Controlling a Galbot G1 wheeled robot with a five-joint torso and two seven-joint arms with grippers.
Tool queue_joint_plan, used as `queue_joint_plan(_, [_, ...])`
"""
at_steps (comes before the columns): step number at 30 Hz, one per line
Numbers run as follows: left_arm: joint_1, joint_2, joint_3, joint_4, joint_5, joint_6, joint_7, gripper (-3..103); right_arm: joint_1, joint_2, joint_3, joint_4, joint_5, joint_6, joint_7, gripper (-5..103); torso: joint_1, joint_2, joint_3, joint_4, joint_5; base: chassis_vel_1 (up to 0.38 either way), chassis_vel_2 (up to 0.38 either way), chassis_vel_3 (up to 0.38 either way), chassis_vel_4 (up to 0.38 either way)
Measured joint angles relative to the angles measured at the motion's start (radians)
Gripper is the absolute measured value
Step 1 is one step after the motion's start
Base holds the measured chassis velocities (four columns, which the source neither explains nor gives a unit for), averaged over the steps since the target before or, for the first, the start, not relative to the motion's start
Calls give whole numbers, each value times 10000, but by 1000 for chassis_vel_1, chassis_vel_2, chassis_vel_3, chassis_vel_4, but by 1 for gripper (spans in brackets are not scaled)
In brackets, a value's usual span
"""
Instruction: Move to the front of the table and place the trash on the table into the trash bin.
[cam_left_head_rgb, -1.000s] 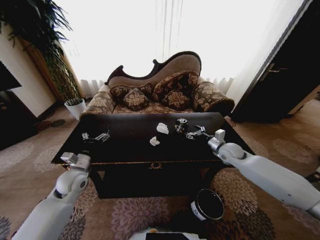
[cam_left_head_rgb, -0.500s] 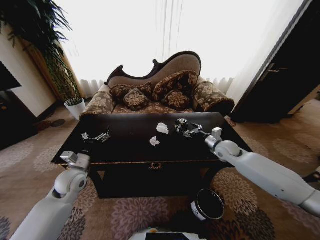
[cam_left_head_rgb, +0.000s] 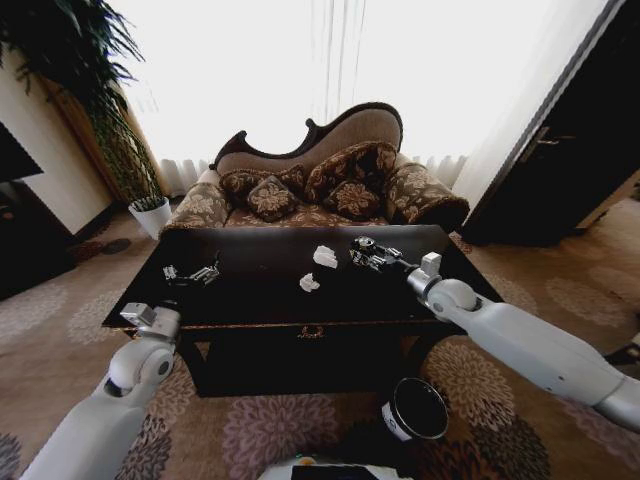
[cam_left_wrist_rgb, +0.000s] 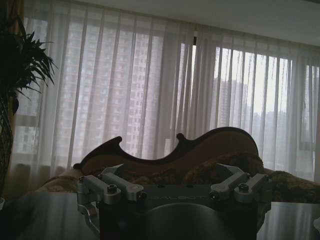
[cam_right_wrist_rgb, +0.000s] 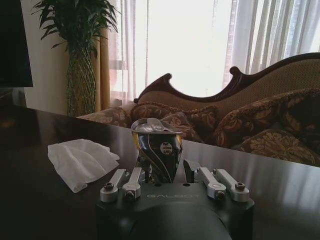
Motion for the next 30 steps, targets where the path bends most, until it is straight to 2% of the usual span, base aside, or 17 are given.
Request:
queue_joint_plan(1, [0,0,0,0,0,0,0,100,-84,-3,69,20,-5,12,-1,37,0,0,0,0,0,0,0,0,0])
queue_joint_plan(2, [0,0,0,0,1,0,0,100,-209,-4,159,61,-12,18,-1,27,0,0,0,0,0,0,0,0,0])
queue_joint_plan(4, [0,-1,0,0,1,0,0,100,-296,-4,232,90,-16,20,2,27,0,0,0,-1,1,0,0,0,0])
queue_joint_plan(5, [0,-1,0,0,1,0,0,100,-362,-4,293,110,-20,20,7,21,0,0,0,0,1,0,0,0,0])
queue_joint_plan(6, [0,-1,0,0,1,-1,0,100,-414,-3,343,125,-24,21,11,21,0,0,0,0,0,0,0,0,0])
queue_joint_plan(7, [0,-1,0,0,1,0,0,100,-550,-4,477,166,-34,20,26,11,0,0,0,0,0,0,0,0,0])
queue_joint_plan(8, [0,-1,0,1,1,-1,0,100,-628,-6,558,194,-38,21,49,5,0,0,0,0,1,0,0,0,0])
queue_joint_plan(10, [0,-1,0,1,1,-2,0,100,-720,-9,651,236,-44,20,104,5,0,0,0,0,0,0,0,0,0])
queue_joint_plan(11, [0,-1,0,2,1,-2,0,100,-816,-20,751,291,-46,13,140,1,0,0,0,0,0,0,0,0,0])
queue_joint_plan(17, [1,-1,1,1,1,-5,2,100,-998,-82,1038,476,-28,-7,230,0,0,0,0,0,0,0,0,0,0])
queue_joint_plan(22, [1,-1,1,2,2,-9,5,100,-1487,-259,1710,870,2,-50,336,0,1,0,0,1,0,0,0,0,0])
queue_joint_plan(27, [1,-1,2,2,2,-12,10,100,-2789,-706,3365,1561,153,-139,438,0,0,1,-1,0,-1,0,0,0,0])
queue_joint_plan(28, [1,-2,2,2,2,-15,10,100,-3692,-853,4276,1818,190,-146,468,0,0,1,-1,0,-2,0,0,0,0])
queue_joint_plan(29, [1,-2,2,2,2,-17,9,100,-4284,-906,4739,1976,189,-128,507,0,-1,1,-1,-4,-3,0,0,0,0])
queue_joint_plan(30, [1,-2,2,2,2,-17,9,100,-4284,-906,4739,1976,189,-128,507,0,-1,1,-1,-4,-3,0,0,0,0])
